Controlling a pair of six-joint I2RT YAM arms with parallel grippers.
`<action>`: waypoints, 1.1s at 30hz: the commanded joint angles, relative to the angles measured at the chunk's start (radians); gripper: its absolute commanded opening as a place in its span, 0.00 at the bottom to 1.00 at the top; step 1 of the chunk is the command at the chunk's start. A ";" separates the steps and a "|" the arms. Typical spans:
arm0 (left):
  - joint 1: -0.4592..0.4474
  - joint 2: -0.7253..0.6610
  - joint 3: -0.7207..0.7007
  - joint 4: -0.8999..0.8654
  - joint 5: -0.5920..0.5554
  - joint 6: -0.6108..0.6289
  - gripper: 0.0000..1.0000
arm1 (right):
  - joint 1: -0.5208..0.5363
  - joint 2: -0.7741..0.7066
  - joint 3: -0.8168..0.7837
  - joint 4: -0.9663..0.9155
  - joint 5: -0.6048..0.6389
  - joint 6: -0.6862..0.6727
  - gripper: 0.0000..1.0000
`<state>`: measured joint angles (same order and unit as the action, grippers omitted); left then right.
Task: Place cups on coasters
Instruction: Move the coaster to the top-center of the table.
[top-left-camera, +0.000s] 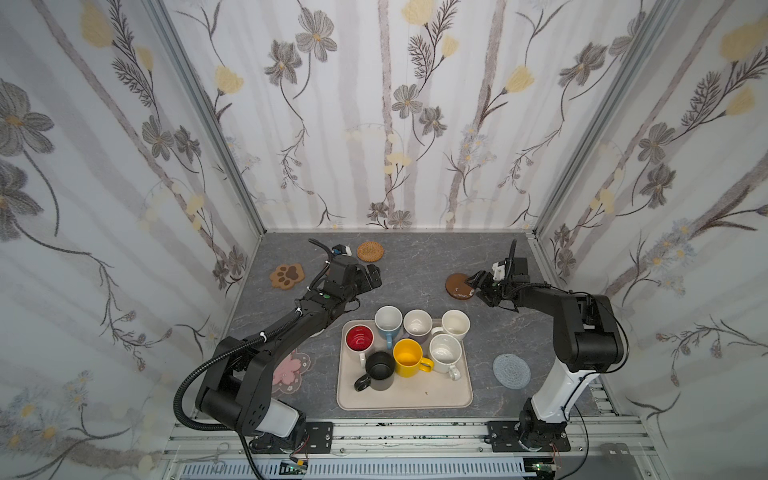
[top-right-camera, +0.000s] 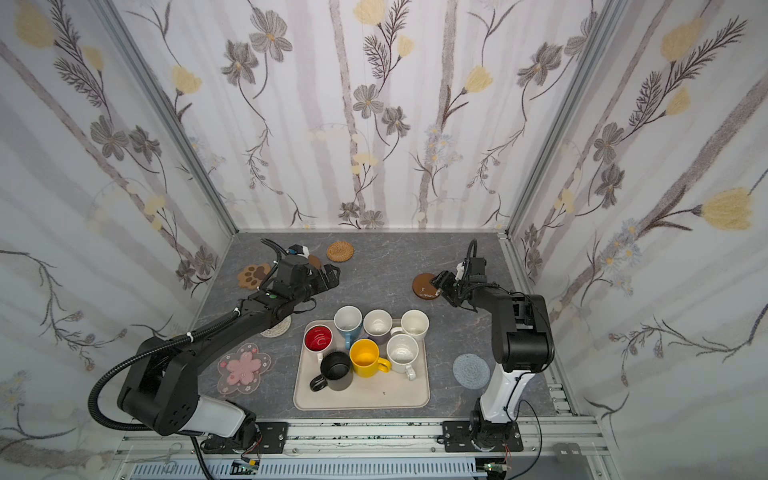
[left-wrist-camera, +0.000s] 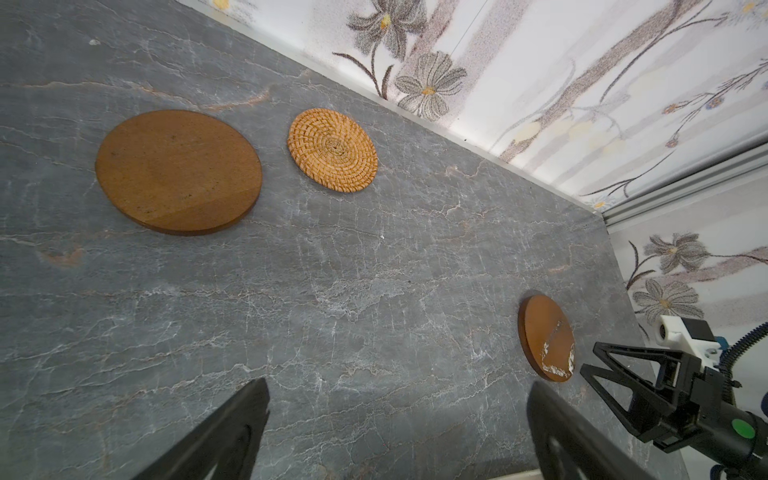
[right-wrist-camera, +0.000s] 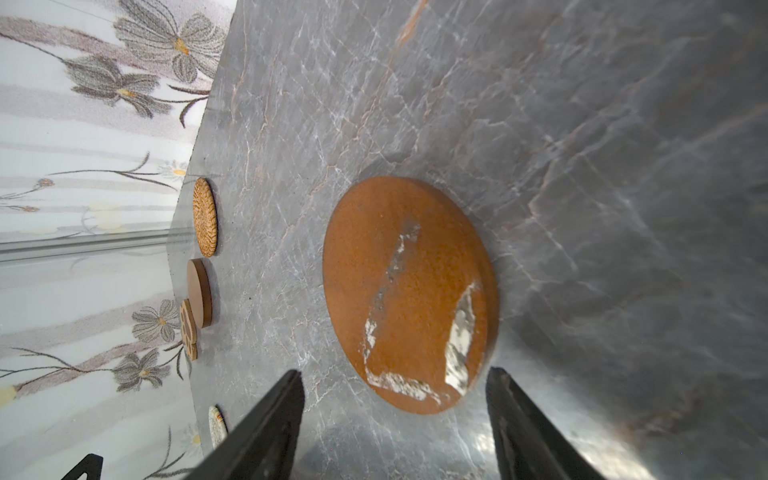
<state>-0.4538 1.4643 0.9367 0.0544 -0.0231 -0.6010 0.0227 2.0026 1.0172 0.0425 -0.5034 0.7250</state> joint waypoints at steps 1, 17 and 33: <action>-0.001 -0.009 -0.005 0.001 -0.018 0.010 1.00 | 0.019 0.032 0.037 0.036 -0.018 0.005 0.71; -0.001 -0.009 -0.003 -0.007 0.001 0.016 1.00 | 0.005 0.019 0.052 0.035 -0.006 0.024 0.74; -0.002 -0.020 -0.007 -0.029 -0.006 0.026 1.00 | 0.067 0.154 0.155 0.041 -0.021 0.043 0.74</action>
<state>-0.4545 1.4536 0.9272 0.0322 -0.0147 -0.5827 0.0772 2.1334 1.1446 0.0555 -0.5175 0.7509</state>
